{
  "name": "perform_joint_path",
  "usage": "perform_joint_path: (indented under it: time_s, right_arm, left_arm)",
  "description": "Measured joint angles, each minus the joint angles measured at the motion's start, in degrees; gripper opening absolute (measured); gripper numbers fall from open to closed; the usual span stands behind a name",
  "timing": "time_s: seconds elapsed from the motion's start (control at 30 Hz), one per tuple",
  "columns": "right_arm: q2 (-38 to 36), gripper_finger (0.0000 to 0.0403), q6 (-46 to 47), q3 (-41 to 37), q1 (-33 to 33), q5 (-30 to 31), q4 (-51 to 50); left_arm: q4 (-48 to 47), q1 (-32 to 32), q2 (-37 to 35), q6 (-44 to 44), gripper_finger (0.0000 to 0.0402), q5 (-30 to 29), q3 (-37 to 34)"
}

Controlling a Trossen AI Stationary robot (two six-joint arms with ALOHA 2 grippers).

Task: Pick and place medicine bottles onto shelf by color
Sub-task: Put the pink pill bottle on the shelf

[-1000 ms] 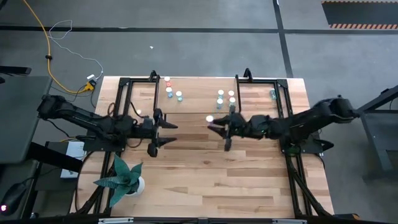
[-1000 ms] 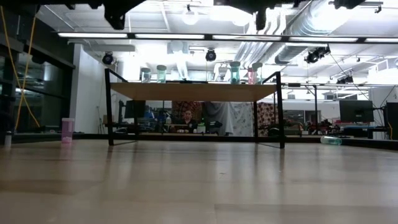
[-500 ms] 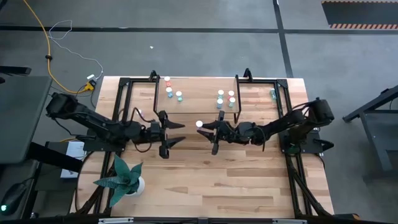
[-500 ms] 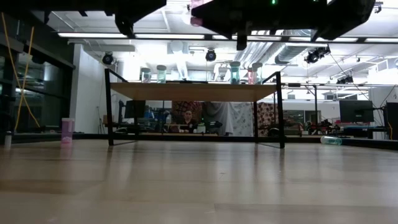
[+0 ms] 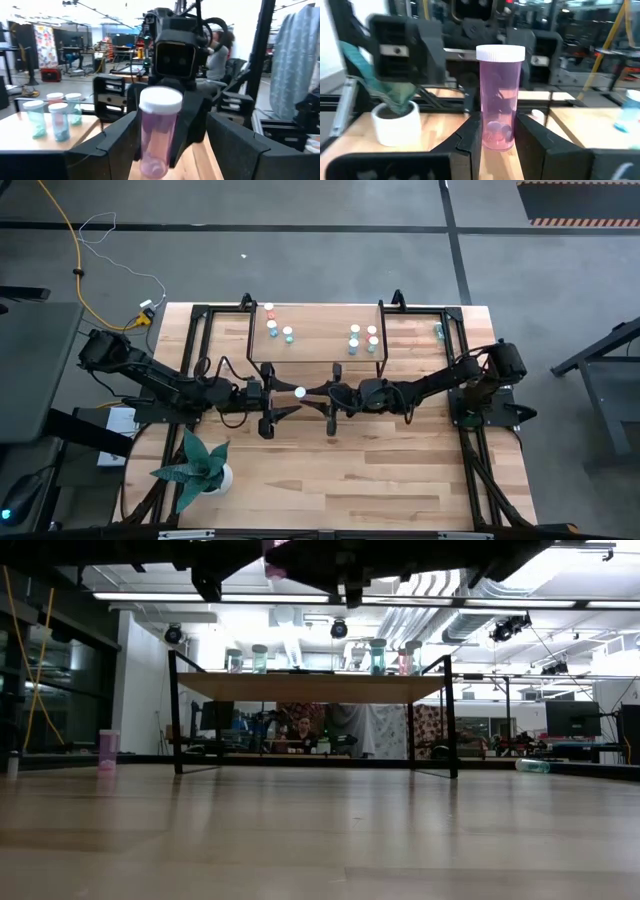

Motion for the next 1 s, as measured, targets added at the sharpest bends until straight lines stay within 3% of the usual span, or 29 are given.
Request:
perform_joint_path:
  time_s: [0.13,0.37,0.73,1.0]
  right_arm:
    - [0.00,0.0083,-0.03,0.22,0.02,-3.96,0.02]
    - [0.00,0.0083,0.02,0.22,0.00,-4.71,-0.57]
    - [0.00,0.0083,0.50,0.22,-0.13,-5.59,-0.73]
    - [0.00,0.0083,0.50,0.22,-0.15,-5.55,-0.74]
  left_arm:
    - [-0.56,0.16,0.00,-0.98,0.0223,0.62,0.00]
    - [-0.30,1.76,0.26,-3.93,0.0223,5.09,0.26]
    - [0.00,1.81,6.50,-3.38,0.0222,5.30,4.33]
    - [0.55,1.79,6.33,-3.38,0.0173,4.47,4.37]
